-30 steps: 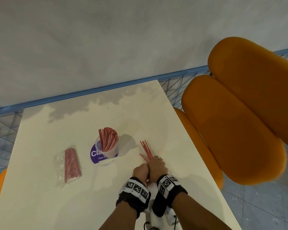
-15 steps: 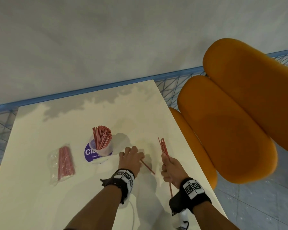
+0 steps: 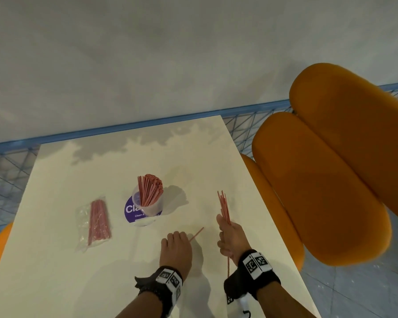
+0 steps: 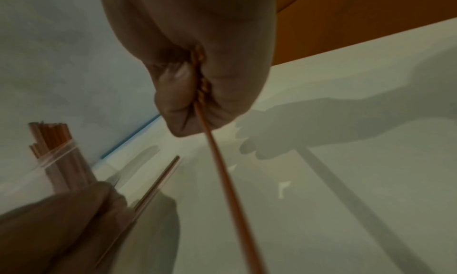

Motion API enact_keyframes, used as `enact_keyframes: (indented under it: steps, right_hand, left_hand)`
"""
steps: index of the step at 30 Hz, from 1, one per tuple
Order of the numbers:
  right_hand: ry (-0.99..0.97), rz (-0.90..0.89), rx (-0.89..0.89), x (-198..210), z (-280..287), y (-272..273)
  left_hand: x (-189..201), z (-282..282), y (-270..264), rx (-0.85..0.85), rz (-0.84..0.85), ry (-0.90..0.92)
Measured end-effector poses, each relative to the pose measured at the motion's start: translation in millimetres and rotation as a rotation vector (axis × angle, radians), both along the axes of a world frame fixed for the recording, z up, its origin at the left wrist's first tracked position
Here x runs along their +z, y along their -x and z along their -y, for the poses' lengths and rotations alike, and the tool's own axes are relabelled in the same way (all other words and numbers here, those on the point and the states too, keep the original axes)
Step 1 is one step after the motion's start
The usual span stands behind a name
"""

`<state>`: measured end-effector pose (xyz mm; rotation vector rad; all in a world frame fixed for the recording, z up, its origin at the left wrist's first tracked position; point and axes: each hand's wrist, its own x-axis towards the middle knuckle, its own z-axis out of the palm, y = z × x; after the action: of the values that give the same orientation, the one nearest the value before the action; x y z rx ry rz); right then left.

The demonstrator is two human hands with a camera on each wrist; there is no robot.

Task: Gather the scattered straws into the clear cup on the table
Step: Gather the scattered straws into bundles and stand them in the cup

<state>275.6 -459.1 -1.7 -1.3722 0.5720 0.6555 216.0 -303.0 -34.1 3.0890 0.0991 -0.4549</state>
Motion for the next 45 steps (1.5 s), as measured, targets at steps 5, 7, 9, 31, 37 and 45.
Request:
enact_keyframes:
  steps: [5,7,9,31,37,45]
  right_hand:
    - [0.091,-0.028,0.063,3,-31,8]
    - [0.047,0.022,0.089,9,-41,10]
    - [0.011,0.083,0.114,19,-48,10]
    - [-0.2,-0.016,-0.004,57,-73,18]
    - [-0.233,0.045,-0.002,67,-62,5]
    - [-0.193,0.037,0.417,79,-77,37]
  left_hand:
    - [16,-6,-2,0.245,0.007,0.537]
    - [32,-3,3,0.168,-0.021,0.72]
    - [47,-4,10,0.182,0.009,0.881]
    - [79,-19,64,0.3,-0.164,0.96]
    - [67,-85,82,0.53,-0.393,1.197]
    - [116,-76,19,0.572,-0.131,1.382]
